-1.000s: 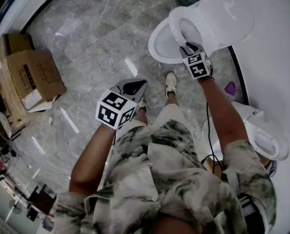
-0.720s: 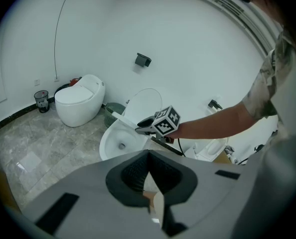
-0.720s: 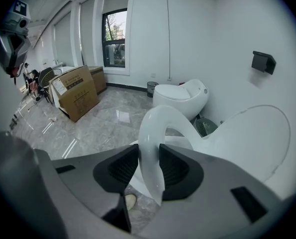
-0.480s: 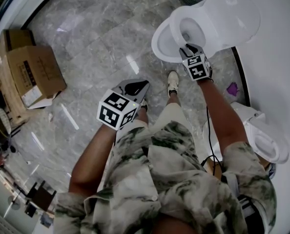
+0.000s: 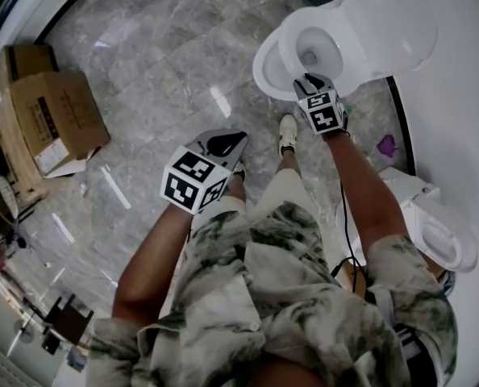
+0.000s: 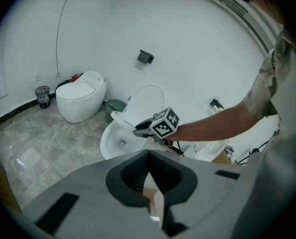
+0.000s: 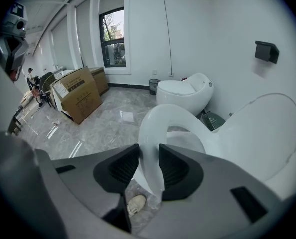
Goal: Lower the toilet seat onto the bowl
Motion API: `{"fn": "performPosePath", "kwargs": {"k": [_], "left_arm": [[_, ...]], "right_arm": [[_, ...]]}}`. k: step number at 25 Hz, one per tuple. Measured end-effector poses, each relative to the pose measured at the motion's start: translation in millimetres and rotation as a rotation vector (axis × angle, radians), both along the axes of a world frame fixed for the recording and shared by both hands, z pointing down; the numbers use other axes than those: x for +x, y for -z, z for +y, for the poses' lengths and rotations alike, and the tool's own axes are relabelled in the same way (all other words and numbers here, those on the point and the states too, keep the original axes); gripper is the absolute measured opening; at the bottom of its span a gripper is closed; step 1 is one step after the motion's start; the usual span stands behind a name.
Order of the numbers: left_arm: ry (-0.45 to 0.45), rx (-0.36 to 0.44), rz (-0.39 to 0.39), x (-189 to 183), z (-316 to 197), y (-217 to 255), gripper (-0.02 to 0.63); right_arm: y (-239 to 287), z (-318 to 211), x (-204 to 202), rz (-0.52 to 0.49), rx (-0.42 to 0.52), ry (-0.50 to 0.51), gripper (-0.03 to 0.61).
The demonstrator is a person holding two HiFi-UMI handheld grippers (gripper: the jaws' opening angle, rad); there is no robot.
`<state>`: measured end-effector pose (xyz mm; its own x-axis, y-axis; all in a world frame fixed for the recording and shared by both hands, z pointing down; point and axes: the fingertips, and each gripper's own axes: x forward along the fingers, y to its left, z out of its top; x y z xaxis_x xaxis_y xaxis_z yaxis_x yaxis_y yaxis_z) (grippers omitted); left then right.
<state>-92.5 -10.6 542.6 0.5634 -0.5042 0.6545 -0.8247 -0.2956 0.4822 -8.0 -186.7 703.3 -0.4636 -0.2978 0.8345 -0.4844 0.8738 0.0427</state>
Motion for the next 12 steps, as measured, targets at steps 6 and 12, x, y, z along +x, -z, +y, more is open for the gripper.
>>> {"fn": "performPosePath", "kwargs": {"k": [6, 12], "left_arm": [[-0.010, -0.013, -0.001, 0.4, -2.1, -8.6, 0.023], [-0.011, -0.020, 0.001, -2.3, -5.2, -16.2, 0.023]], "right_arm": [[-12.5, 4.9, -5.2, -0.005, -0.015, 0.001, 0.147], [-25.3, 10.7, -10.5, -0.004, -0.027, 0.008, 0.143]]}}
